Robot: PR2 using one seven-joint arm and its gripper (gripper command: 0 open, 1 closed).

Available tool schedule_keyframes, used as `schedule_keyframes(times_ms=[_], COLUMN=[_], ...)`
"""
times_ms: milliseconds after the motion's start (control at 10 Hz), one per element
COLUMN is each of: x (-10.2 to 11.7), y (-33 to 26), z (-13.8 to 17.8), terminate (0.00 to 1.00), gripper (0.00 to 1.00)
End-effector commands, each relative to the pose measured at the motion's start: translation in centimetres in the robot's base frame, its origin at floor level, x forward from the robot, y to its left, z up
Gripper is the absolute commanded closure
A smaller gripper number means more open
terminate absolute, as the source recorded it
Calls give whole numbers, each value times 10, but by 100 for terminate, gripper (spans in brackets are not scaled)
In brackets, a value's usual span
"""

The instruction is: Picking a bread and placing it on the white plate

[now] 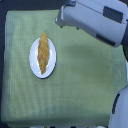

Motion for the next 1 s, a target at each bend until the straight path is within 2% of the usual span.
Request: schedule_keyframes(times_ms=[0, 400, 900], x=[-4, -25, -42], y=[-112, -192, -218], z=[-6, -9, -16], terminate=[0, 0, 0], gripper=[0, 0, 0])
